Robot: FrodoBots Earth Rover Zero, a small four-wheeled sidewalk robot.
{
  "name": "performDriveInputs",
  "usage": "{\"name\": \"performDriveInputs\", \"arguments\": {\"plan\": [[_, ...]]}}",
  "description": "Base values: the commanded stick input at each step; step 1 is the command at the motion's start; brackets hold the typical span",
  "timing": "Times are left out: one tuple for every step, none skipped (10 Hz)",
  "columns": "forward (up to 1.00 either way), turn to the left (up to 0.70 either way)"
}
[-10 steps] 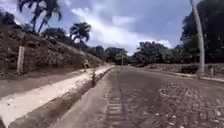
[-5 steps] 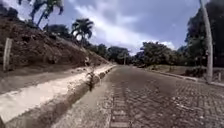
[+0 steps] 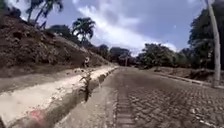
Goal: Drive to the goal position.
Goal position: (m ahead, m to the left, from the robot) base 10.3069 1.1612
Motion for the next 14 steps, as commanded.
{"name": "performDriveInputs", "arguments": {"plan": [[1.0,0.0],[1.0,-0.12],[1.0,-0.27],[1.0,-0.27],[1.0,-0.24],[1.0,-0.01],[1.0,-0.25],[1.0,-0.27],[1.0,-0.26],[1.0,-0.03],[1.0,-0.27],[1.0,-0.27],[1.0,-0.26],[1.0,0.0]]}}
